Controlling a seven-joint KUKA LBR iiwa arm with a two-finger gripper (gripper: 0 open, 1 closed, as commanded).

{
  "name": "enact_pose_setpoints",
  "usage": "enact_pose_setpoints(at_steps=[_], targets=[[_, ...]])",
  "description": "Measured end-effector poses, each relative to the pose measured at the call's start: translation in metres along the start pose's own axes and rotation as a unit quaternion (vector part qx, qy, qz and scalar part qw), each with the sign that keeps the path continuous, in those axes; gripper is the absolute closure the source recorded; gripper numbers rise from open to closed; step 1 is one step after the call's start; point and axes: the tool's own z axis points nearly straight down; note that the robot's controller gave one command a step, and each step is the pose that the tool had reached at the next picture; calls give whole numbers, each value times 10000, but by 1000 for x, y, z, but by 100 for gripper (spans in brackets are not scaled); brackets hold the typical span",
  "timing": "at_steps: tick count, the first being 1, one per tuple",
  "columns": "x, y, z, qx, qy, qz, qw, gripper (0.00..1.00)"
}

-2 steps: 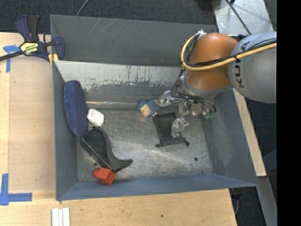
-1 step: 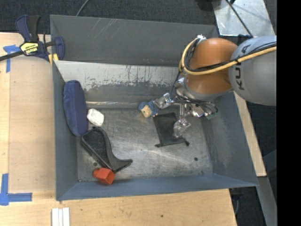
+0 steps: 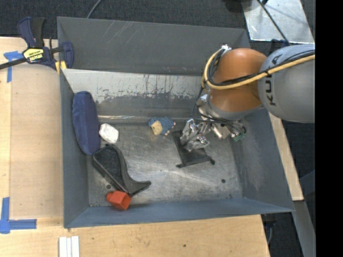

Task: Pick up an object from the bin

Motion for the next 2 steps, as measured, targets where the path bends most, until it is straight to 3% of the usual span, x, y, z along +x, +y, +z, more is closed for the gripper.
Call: enact_pose_setpoints(at_steps=[1, 2], targets=[[0, 0, 0, -2, 1, 2, 10000, 0], [0, 0, 0, -1, -1, 2, 10000, 100]])
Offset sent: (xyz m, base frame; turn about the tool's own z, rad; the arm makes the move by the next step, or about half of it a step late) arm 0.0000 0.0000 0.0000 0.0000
